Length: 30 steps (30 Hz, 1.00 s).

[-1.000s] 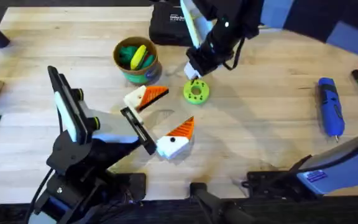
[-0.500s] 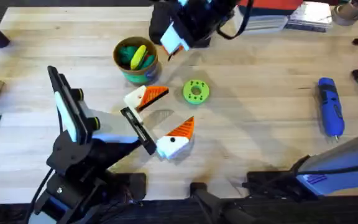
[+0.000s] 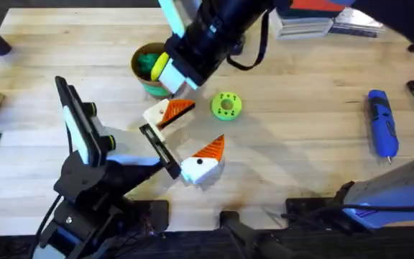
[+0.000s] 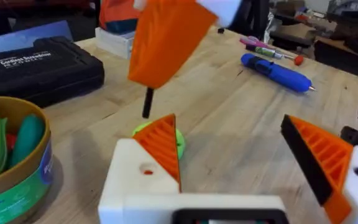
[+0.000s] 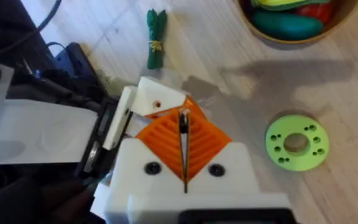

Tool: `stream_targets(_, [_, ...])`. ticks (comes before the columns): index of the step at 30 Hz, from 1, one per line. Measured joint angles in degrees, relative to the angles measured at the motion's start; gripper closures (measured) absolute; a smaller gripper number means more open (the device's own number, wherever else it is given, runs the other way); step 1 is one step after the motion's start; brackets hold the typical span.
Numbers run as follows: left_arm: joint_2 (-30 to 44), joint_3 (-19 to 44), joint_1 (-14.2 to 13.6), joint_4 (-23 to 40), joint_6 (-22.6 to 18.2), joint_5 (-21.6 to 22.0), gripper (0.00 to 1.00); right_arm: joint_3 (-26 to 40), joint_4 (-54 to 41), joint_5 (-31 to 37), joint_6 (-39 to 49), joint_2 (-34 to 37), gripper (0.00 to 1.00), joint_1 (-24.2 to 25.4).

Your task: Pick up the gripper from the table and insert it into the empty holder that is missing its gripper. Then pick up a screw, insert it into the mounting hole, and use the screwdriver to tighten it. Finally, clean up the table by picking up the vegetable and placing it into the bucket.

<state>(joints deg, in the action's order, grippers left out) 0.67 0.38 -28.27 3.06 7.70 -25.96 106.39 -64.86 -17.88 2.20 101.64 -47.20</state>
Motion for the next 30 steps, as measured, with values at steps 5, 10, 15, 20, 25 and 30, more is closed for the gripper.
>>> stream_targets(5, [0.0, 0.0, 0.0, 0.0, 0.0, 0.0, 0.015, 0.0, 0.7, 0.0, 0.0, 0.0, 0.994, -2.1])
stream_targets(10, [0.0, 0.0, 0.0, 0.0, 0.0, 0.0, 0.015, 0.0, 1.3, 0.0, 0.0, 0.0, 0.994, -3.3])
stream_targets(15, [0.0, 0.0, 0.0, 0.0, 0.0, 0.0, 0.015, 0.0, 1.4, 0.0, 0.0, 0.0, 0.994, -4.1])
stream_targets(20, [0.0, 0.0, 0.0, 0.0, 0.0, 0.0, 0.015, 0.0, 1.3, 0.2, 0.6, 0.0, 0.994, -5.1])
stream_targets(25, [0.0, 0.0, 0.0, 0.0, 0.0, 0.0, 0.015, 0.0, 1.0, 1.1, 0.9, 0.0, 0.994, -5.3])
stream_targets(30, [0.0, 0.0, 0.0, 0.0, 0.0, 0.0, 0.015, 0.0, 0.9, 1.8, 1.1, 0.1, 0.994, -5.3])
